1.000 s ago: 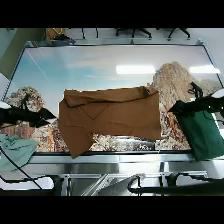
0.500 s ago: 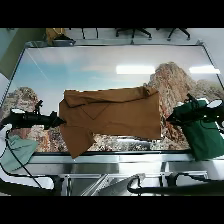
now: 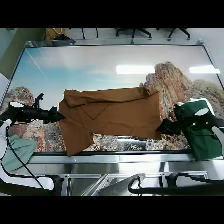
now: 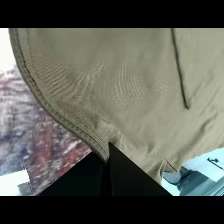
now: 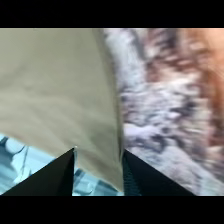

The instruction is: Fold the shirts.

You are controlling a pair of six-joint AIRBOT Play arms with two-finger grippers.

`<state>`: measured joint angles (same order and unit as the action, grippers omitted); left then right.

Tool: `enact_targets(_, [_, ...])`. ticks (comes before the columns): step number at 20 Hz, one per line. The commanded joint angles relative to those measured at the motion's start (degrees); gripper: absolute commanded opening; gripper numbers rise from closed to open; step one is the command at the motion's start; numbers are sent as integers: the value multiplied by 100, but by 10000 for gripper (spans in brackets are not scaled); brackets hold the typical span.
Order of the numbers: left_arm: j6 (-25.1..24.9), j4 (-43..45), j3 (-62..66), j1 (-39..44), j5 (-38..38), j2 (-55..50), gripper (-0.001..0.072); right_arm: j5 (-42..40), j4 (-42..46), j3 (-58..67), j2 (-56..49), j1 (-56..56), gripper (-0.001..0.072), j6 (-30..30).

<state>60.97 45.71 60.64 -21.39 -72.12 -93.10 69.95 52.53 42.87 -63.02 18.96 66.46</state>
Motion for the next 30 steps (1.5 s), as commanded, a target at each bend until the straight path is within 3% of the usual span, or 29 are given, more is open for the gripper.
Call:
enact_targets(1, [24,-28,2,2,-282,37,13,9,-334,-111,-107,-437,131,-232])
enact_targets(4, [103,-44,7,-94,-468,326,12,372,-542,304,286,-494,16,-256])
enact_targets(7, [103,-201,17,-273,-487,1158,12,568,-544,1226,1113,-387,16,-129])
enact_targets(12, [-28,-2002,1016,-756,-914,3038,12,391,-629,3661,2435,-101,16,87])
enact_targets(15, [-44,-3392,2159,-1244,-221,4089,12,-262,-671,5171,2846,-37,15,85])
enact_targets(18, [273,-3842,3032,-1993,553,4826,12,-691,-671,6321,2905,-39,15,90])
enact_targets(21, [614,-3491,3705,-2557,369,5003,12,-752,-623,6802,2850,-37,16,83])
enact_targets(23, [719,-2986,4118,-2402,96,4800,12,-634,-343,6789,2776,-37,15,87])
enact_targets(26, [872,-2212,4367,-1593,-566,4172,12,-92,-337,6618,2260,-37,15,127])
enact_targets(30, [1012,-586,3567,289,-557,3001,12,197,-393,5608,1213,-48,15,111])
